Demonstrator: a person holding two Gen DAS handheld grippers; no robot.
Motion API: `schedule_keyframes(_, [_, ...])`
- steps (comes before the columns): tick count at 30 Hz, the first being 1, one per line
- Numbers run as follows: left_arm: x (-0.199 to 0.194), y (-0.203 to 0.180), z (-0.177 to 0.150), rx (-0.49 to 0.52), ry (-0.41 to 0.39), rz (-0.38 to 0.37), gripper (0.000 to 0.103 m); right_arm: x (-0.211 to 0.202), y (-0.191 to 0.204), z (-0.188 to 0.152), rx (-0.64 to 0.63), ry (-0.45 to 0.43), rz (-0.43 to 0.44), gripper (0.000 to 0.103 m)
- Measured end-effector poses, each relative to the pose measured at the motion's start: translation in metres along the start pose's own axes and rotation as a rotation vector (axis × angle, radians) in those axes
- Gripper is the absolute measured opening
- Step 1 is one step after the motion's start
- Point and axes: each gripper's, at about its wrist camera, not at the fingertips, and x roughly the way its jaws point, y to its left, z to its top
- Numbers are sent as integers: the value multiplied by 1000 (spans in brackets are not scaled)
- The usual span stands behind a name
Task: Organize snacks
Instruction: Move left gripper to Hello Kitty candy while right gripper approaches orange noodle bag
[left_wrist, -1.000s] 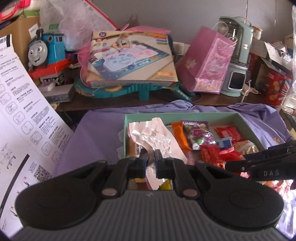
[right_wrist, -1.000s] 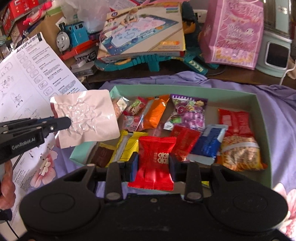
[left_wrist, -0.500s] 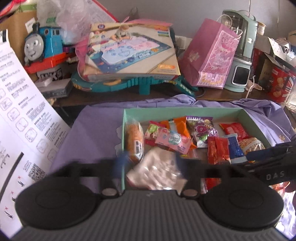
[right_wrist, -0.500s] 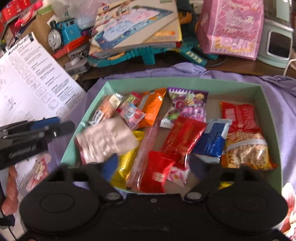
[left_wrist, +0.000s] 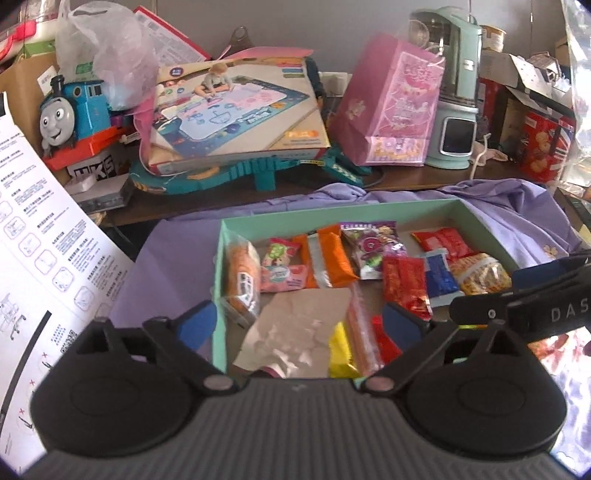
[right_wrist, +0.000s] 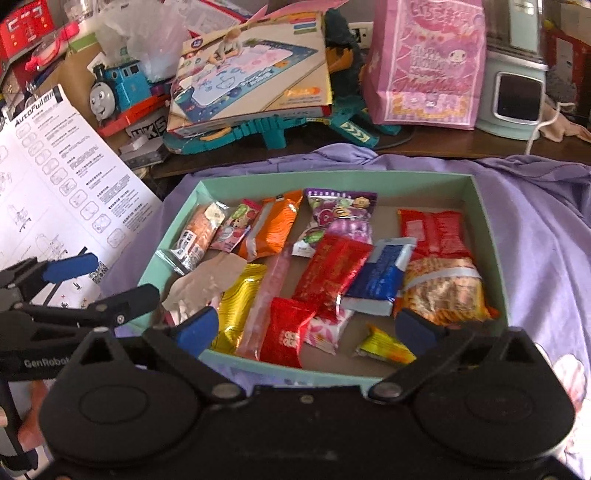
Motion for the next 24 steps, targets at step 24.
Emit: schedule_keyframes(24, [-20,-115,-34,95,86,-158,103,-92,-114,-79,143,-83,-172,103])
